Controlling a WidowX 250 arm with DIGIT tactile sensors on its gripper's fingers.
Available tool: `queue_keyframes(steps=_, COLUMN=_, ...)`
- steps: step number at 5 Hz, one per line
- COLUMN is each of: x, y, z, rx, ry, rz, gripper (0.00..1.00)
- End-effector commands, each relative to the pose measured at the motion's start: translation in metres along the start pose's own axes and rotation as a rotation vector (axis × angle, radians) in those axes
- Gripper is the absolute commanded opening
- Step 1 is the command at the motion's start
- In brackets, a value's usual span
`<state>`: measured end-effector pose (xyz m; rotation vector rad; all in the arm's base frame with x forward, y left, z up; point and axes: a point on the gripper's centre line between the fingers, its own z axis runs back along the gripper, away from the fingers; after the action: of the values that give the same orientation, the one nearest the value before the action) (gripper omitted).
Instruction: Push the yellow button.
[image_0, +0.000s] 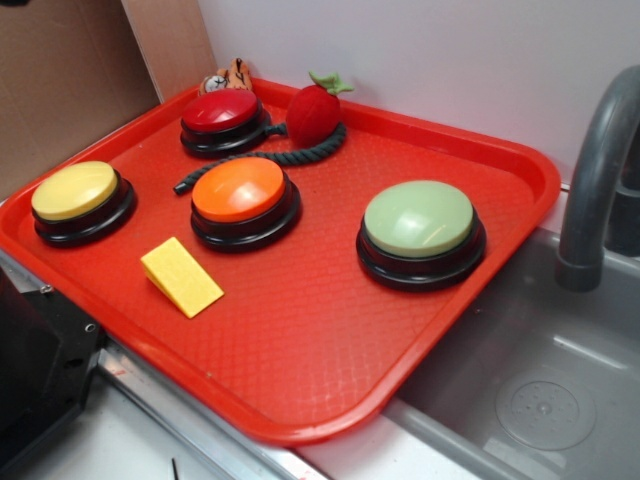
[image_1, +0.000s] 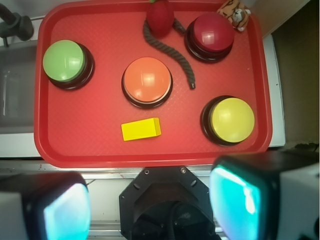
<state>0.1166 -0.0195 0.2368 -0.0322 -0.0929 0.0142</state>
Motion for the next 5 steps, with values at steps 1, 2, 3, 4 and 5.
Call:
queue_keyframes(steps=1, x=0.000, y=0.000, z=0.000, rx=0.000, ry=0.000, rz=0.000, gripper=1.00)
queue_keyframes(steps=2, x=0.024, y=0.051, z=-0.033, rx=0.065, ry=0.038, rz=0.218, gripper=1.00)
queue_keyframes(steps=3, x=0.034, y=0.095, z=-0.059, rx=0.057, ry=0.040, rz=0.389, gripper=1.00)
queue_keyframes(steps=4, x=0.030, y=0.122, z=-0.082, rx=0.129, ry=-0.028, rz=0.634, gripper=1.00)
queue_keyframes(steps=5, x=0.020, y=0.133, z=-0.100, rx=0.146, ry=-0.095, rz=0.795, gripper=1.00)
